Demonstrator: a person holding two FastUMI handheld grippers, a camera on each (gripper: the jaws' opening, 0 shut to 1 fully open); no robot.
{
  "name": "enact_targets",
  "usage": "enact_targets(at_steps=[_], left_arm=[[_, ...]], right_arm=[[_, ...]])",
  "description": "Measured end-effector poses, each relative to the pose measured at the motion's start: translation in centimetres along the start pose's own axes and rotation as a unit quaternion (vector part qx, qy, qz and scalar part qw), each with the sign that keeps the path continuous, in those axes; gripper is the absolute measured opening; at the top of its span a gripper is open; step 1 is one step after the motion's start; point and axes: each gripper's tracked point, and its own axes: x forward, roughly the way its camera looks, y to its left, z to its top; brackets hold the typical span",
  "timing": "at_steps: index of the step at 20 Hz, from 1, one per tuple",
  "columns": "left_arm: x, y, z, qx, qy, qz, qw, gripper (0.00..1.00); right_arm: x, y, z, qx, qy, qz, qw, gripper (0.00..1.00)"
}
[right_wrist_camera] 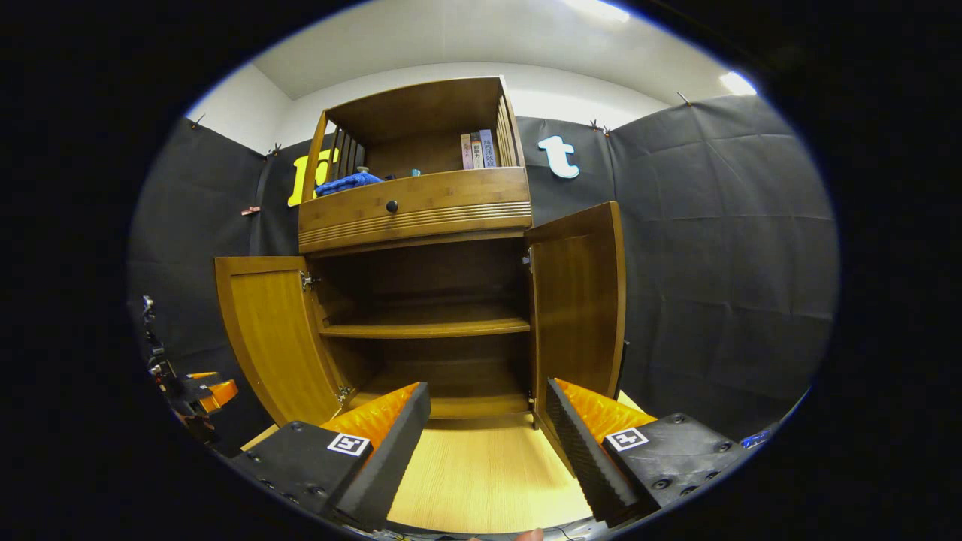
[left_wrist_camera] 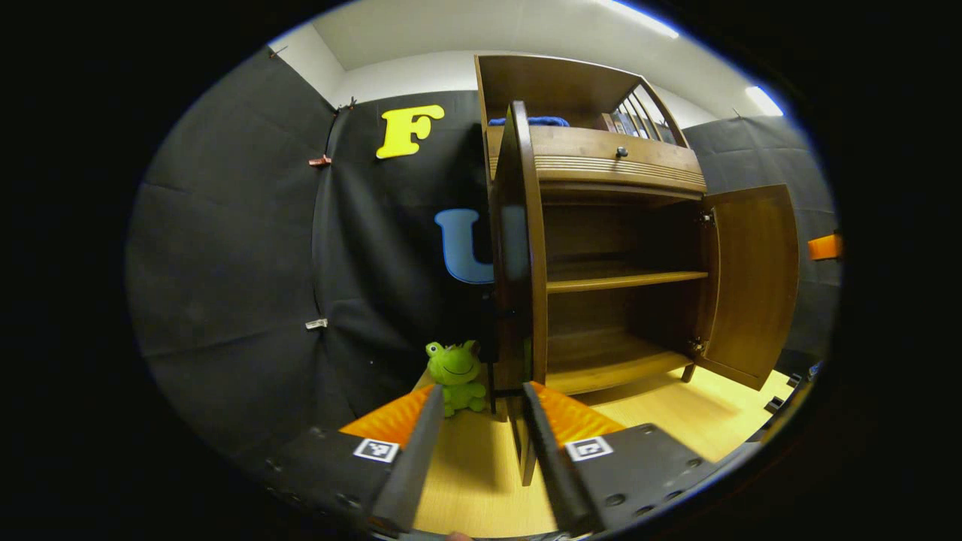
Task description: Open the right door of the double-door shoe cabinet with the right hand, and open the left door with the left hand.
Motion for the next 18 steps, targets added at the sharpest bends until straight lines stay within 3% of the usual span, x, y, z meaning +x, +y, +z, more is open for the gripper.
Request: enact_targets(at_steps=[3,5,11,15,18], left_arm=[[-1.6,-0.8,1.3,-0.007,-0.005,0.006,1.000,1.00],[-2.4,-1.6,2.0,-0.014,-0.007,0.008,1.000,0.97],[-4.1,-6.1,5.1,-0.017,-0.023,0.009,1.000,1.00],[-3.6,-11.1,7.5,0.000,-0.040,-0.017,0.999,0.96],[-2.7,-15.0,8.6,0.001,-0.041,-0.040,0.998,0.98]], right_arm=[[0.2,0.1,-0.1,0.002,0.002,0.003,1.000,0.98],[0.4,0.1,-0.3,0.002,0.004,0.005,1.000,0.98],[0.6,0.0,-0.1,-0.002,-0.002,0.013,1.000,0.98],[0.8,-0.6,0.1,0.000,-0.010,0.013,1.000,0.98],[0.7,-0.9,0.7,-0.001,-0.020,0.019,1.000,0.98]])
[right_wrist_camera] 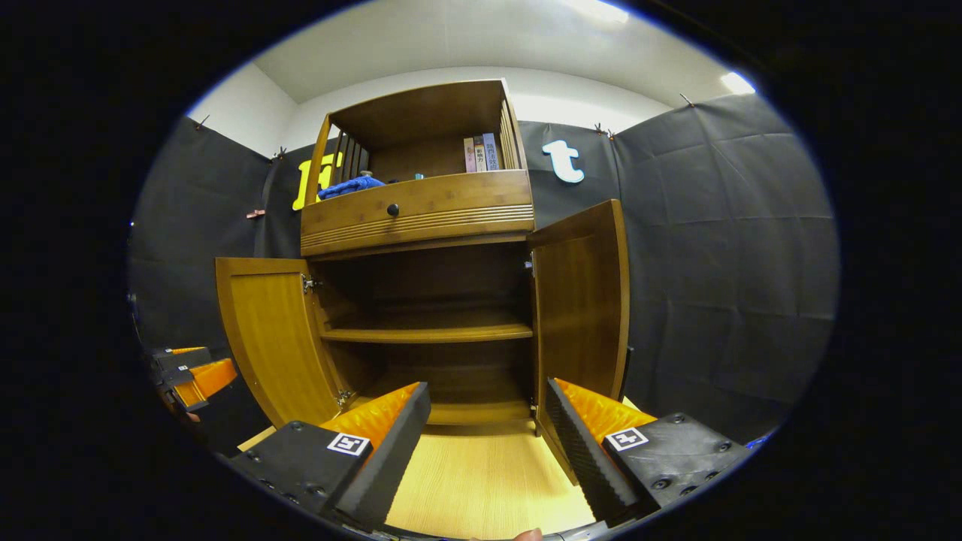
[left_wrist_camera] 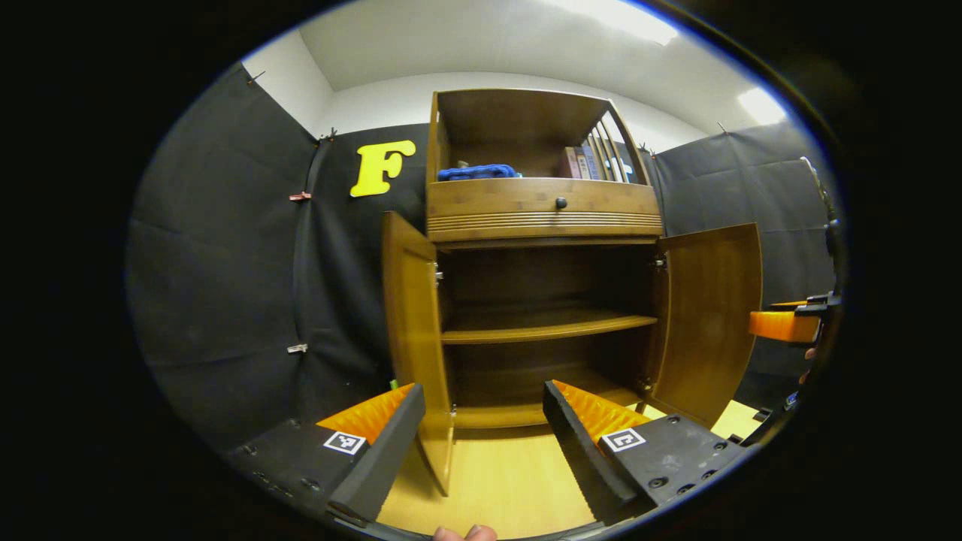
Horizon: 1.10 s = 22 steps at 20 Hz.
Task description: Open the right door of the double-door shoe cabinet with the right hand, and open the left door with the left hand.
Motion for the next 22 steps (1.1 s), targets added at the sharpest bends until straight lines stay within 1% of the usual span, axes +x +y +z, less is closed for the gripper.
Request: enact_targets(at_steps=[2,3,4,5,9,13,19,20,22], left_arm=[[0.7,-2.1,0.4,0.003,-0.001,-0.010,1.000,0.98],[1.0,-3.1,0.7,0.003,-0.001,-0.014,1.000,1.00],[1.3,-4.1,0.9,0.002,-0.001,-0.018,1.000,1.00],[1.5,-5.0,1.1,0.001,-0.002,-0.019,1.000,1.00],[2.4,-7.5,1.7,0.003,0.001,-0.018,1.000,1.00],[3.1,-8.8,2.3,-0.008,0.000,-0.011,1.000,1.00],[3.9,-9.0,2.5,-0.010,-0.003,-0.004,1.000,1.00],[3.7,-8.9,2.4,-0.011,-0.004,-0.002,1.000,0.94],[3.9,-8.7,2.5,-0.011,-0.008,0.004,1.000,1.00]], right_arm=[[0.1,-0.2,0.3,-0.003,-0.006,0.006,1.000,0.98],[0.1,-0.3,0.5,-0.002,-0.009,0.010,1.000,0.98],[0.2,-0.5,0.8,-0.001,-0.011,0.013,1.000,1.00],[0.3,-0.7,0.9,0.000,-0.013,0.015,1.000,0.98],[0.6,-1.7,1.0,0.001,-0.012,0.023,1.000,0.98],[1.2,-2.4,1.0,-0.008,-0.012,0.028,0.999,0.98],[1.6,-2.3,0.5,-0.017,-0.007,0.040,0.999,0.98],[1.7,-2.4,0.5,-0.019,-0.007,0.041,0.999,0.98],[2.0,-2.6,0.5,-0.020,-0.006,0.041,0.999,0.98]])
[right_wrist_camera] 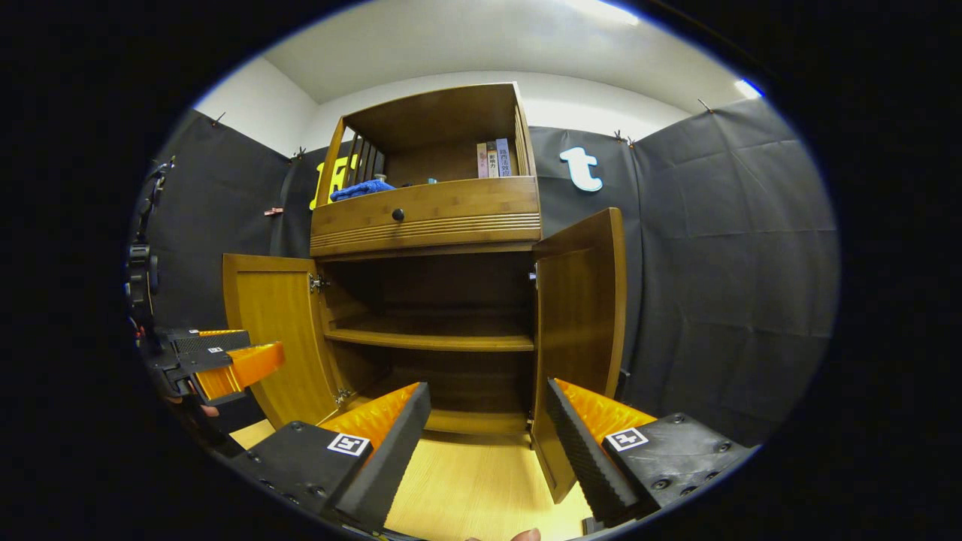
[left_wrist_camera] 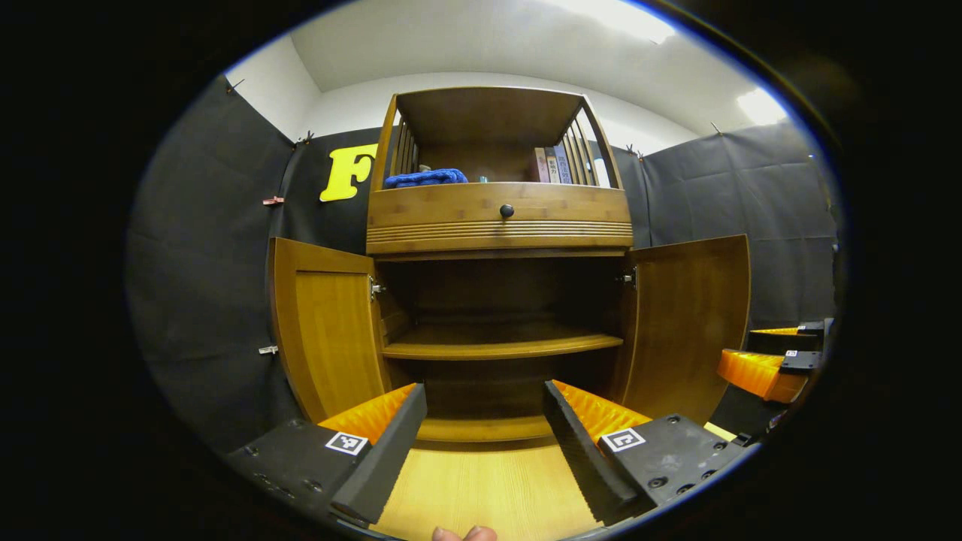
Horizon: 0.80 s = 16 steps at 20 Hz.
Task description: Open the right door of the double-door shoe cabinet with the right hand, and open the left door with the left hand.
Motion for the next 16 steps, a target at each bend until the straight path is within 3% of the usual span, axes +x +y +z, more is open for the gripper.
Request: enact_targets(at_steps=[16], left_arm=[[1.9,-0.5,0.2,0.002,-0.001,0.004,1.000,1.00]], right_arm=[[1.2,-1.2,0.1,0.009,0.002,0.000,1.000,0.98]])
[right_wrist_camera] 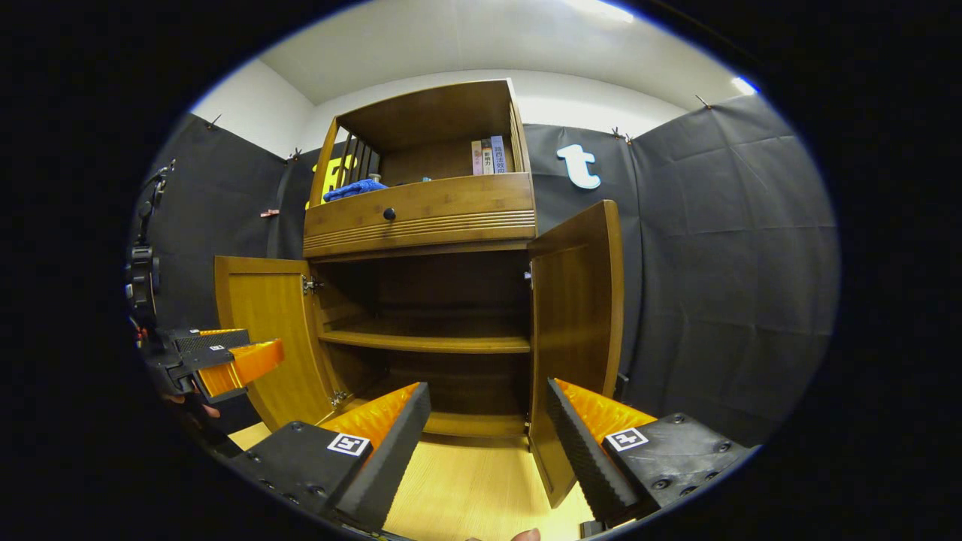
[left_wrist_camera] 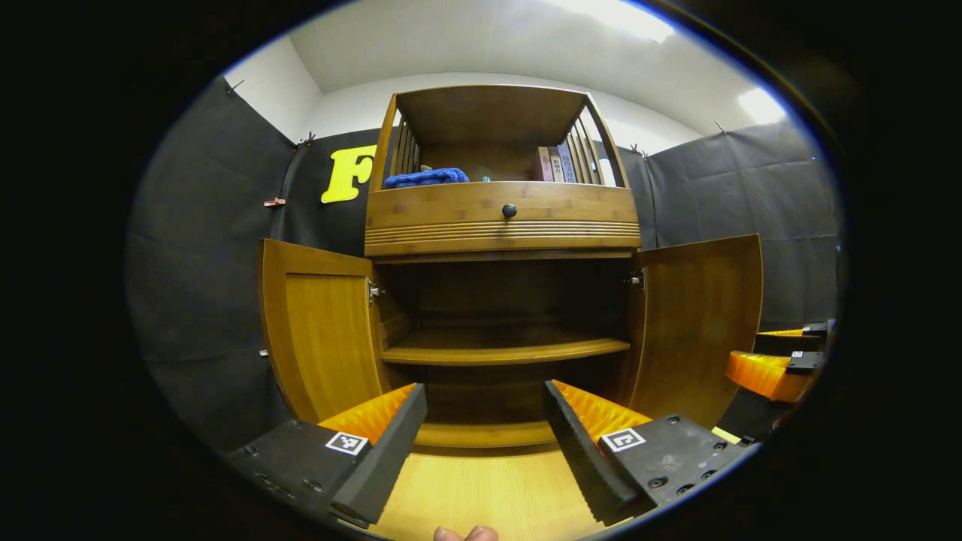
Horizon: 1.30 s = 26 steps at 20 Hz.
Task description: Open the right door of the double-door shoe cabinet with the right hand, and open the left door with the left hand.
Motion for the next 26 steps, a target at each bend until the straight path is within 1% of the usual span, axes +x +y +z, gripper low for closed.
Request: enact_targets(at_steps=[3,4,6,24,25,26], left_arm=[[0.05,0.01,-0.13,-0.002,0.004,0.005,1.000,1.00],[0.03,-0.01,-0.15,-0.005,0.005,0.006,1.000,0.97],[0.17,-0.35,0.03,-0.007,0.003,0.006,1.000,1.00],[0.33,-0.76,0.31,0.014,0.002,-0.004,1.000,1.00],[0.31,-0.82,0.27,0.013,0.003,-0.006,1.000,0.97],[0.22,-0.84,0.26,0.013,0.003,-0.008,1.000,0.97]], right_arm=[[0.02,-0.18,0.02,-0.002,-0.002,0.001,1.000,0.98],[0.04,-0.25,0.05,-0.003,-0.002,0.002,1.000,0.98],[0.14,-0.39,0.05,-0.003,-0.002,0.003,1.000,0.98],[0.71,-0.65,0.12,0.002,-0.004,0.003,1.000,0.98],[0.69,-0.60,0.07,0.002,-0.003,0.003,1.000,0.98],[0.74,-0.60,0.08,0.002,-0.003,0.003,1.000,0.98]])
